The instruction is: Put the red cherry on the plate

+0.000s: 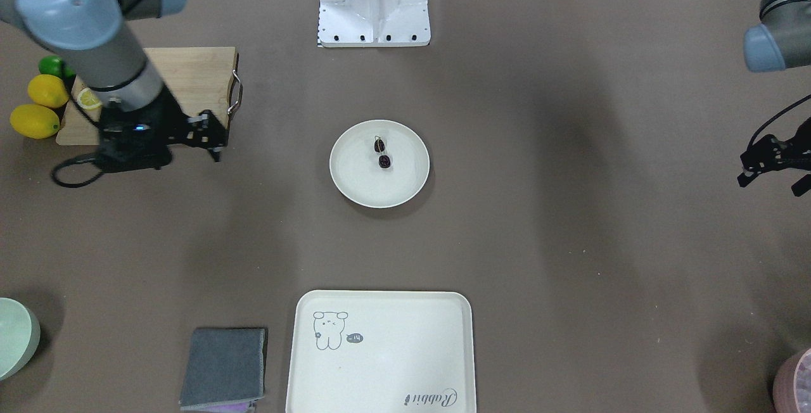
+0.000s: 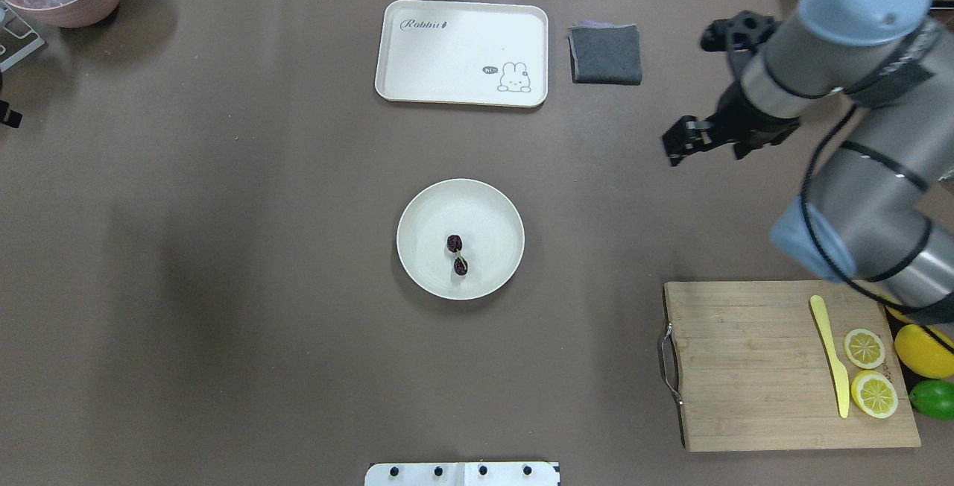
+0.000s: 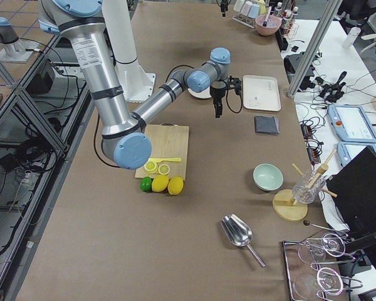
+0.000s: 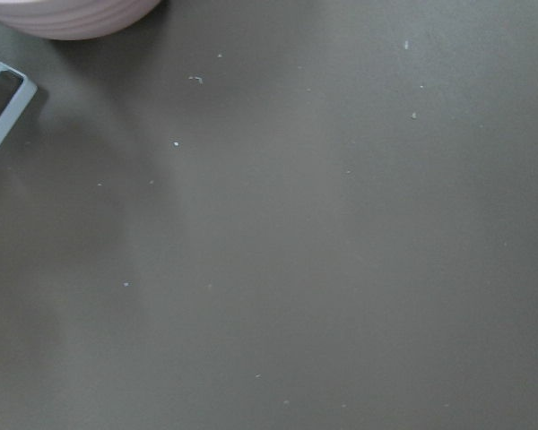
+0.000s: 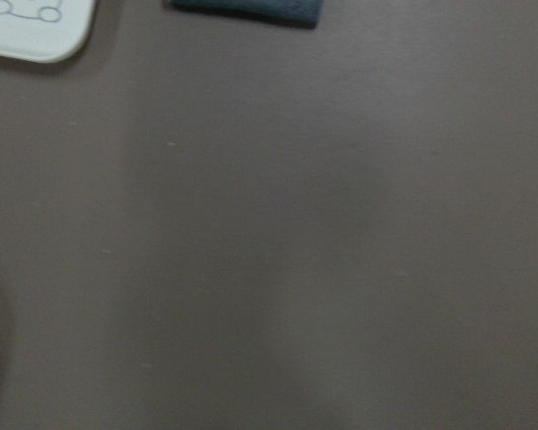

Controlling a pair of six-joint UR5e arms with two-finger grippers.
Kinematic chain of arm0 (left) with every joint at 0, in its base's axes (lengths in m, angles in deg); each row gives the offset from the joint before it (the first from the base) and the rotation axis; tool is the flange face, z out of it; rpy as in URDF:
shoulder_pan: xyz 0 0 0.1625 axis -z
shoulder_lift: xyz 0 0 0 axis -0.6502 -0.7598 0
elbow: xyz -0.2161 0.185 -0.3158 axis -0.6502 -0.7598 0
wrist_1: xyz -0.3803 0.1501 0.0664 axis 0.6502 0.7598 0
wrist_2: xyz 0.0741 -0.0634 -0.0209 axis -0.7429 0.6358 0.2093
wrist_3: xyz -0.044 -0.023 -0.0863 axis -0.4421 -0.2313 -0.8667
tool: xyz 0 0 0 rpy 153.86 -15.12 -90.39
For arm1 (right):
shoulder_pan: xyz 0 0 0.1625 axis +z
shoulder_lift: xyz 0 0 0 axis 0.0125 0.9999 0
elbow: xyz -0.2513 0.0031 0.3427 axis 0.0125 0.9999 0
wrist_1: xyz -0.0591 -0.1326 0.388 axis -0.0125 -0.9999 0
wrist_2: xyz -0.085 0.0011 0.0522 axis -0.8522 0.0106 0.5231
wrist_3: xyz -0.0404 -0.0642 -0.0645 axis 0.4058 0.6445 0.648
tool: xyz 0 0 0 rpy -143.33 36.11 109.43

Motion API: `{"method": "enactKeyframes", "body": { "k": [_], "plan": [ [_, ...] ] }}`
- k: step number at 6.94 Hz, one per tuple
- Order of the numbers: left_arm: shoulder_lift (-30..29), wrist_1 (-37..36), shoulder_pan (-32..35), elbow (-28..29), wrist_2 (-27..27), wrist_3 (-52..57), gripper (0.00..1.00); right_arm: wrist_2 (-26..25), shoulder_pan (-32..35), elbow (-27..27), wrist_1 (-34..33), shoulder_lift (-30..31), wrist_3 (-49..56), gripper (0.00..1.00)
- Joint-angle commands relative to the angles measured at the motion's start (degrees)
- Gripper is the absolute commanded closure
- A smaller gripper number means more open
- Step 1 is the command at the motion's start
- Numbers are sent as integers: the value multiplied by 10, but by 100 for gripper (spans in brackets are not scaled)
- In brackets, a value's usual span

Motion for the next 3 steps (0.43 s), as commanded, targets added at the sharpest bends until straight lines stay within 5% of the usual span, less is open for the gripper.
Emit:
{"method": "enactKeyframes", "body": {
  "k": [1, 3],
  "plan": [
    [0, -135, 71, -39, 9, 127, 2, 52, 158, 47, -1, 95, 229, 0],
    [2, -206, 132, -39, 3, 226, 2, 111, 270, 90, -1, 145, 333, 0]
  ]
}}
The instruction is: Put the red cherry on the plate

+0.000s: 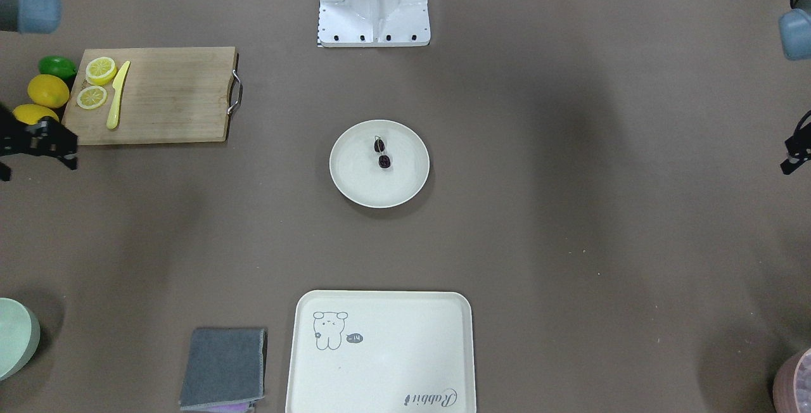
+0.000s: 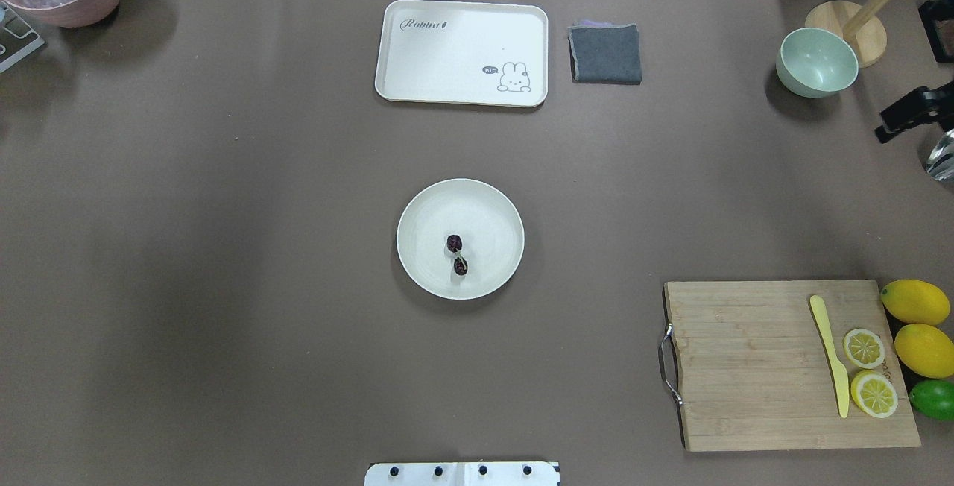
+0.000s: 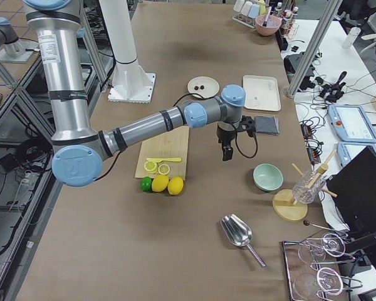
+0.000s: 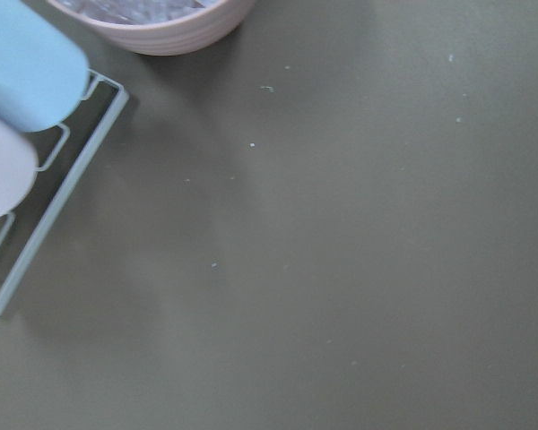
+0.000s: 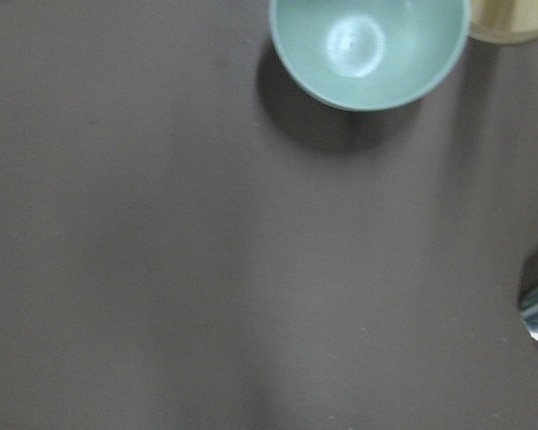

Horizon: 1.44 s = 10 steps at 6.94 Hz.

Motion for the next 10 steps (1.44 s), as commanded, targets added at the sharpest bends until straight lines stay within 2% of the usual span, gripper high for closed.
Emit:
{"method": "enactKeyframes", "body": {
  "k": [1, 4, 5, 10],
  "plan": [
    [7, -43, 41, 1, -2, 62, 2, 28, 95, 26, -2, 57, 78, 0],
    [20, -43, 42, 4, -1, 58, 2, 24, 127, 35, 2, 99, 88, 0],
    [41, -39, 44, -1, 0, 58, 2, 24, 138, 41, 1, 98, 87, 0],
    [41, -39, 44, 2, -1, 59, 2, 22, 151, 48, -1, 89, 78, 0]
  ]
}}
